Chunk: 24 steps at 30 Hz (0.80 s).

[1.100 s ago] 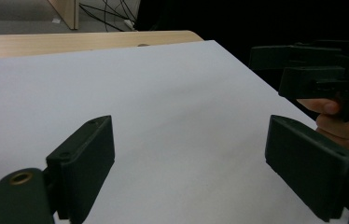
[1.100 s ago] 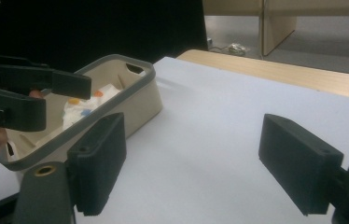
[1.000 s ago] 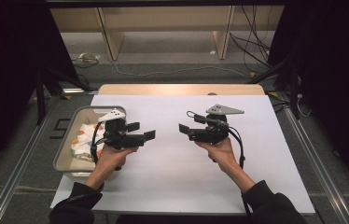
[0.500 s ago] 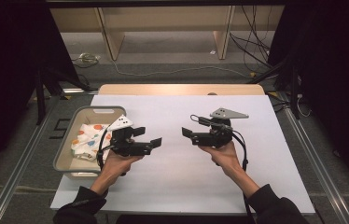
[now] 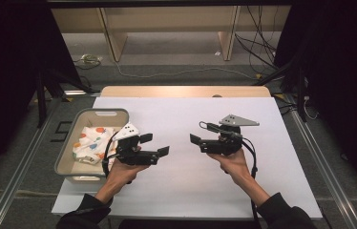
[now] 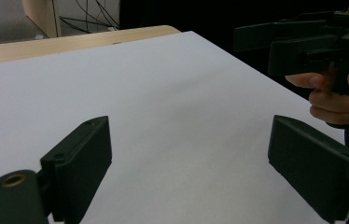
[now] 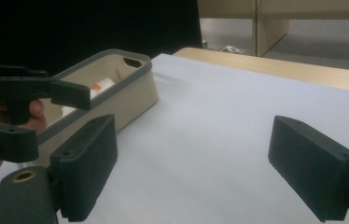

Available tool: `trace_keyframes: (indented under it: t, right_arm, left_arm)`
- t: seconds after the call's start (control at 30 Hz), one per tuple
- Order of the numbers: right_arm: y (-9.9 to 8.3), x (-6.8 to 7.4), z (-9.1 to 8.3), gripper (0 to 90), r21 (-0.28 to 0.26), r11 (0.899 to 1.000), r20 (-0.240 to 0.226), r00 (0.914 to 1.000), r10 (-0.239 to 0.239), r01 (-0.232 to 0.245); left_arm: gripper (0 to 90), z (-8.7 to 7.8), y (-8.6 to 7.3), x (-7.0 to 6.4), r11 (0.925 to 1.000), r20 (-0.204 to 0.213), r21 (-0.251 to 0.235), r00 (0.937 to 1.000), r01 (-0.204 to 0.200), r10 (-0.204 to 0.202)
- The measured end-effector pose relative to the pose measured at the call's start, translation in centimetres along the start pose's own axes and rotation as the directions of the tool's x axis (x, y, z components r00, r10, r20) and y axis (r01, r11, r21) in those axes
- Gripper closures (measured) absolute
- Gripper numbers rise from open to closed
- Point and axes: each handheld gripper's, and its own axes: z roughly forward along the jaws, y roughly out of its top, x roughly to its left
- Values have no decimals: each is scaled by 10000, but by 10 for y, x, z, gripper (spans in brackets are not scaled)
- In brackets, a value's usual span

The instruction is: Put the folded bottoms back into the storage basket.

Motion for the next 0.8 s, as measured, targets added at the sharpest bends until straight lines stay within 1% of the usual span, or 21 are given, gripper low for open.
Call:
trace_keyframes:
  t: [0.07, 0.17, 0.3, 0.37, 0.47, 0.53, 0.63, 0.7, 0.8]
  right_arm:
    - [-1, 0, -2, 168, -6, 10000, 16, 10000, -37, 37]
    - [-3, 1, -4, 168, -20, 10000, 34, 10000, -76, 76]
    - [-5, 3, -8, 168, -60, 9999, 39, 9999, -151, 151]
    - [-6, 3, -9, 168, -75, 9997, 37, 9997, -223, 223]
    - [-7, 4, -11, 167, -77, 9995, 64, 9995, -299, 300]
    - [-8, 5, -12, 166, -95, 9993, 48, 9993, -362, 362]
    - [-11, 6, -16, 164, -153, 9991, -8, 9992, -394, 393]
    - [-12, 7, -18, 164, -185, 9990, -1, 9992, -403, 403]
    - [-14, 7, -20, 163, -232, 9988, 18, 9991, -420, 420]
  left_arm:
    - [122, 0, -1, -1, 10000, 52, -86, 10000, -9, 9]
    - [115, -1, -2, -2, 9997, 139, -181, 9998, -136, 139]
    - [109, -1, -4, -3, 9992, 168, -131, 9992, -370, 372]
    - [108, -2, -5, -4, 9988, 192, -194, 9988, -456, 459]
    - [103, -2, -5, -4, 9984, 222, -164, 9983, -540, 543]
    - [91, -2, -6, -5, 9986, 211, -138, 9985, -510, 513]
    - [74, -3, -7, -7, 9981, 316, -209, 9978, -583, 589]
    - [66, -4, -7, -9, 9971, 409, -246, 9965, -713, 723]
    - [59, -5, -8, -10, 9966, 396, -243, 9961, -784, 793]
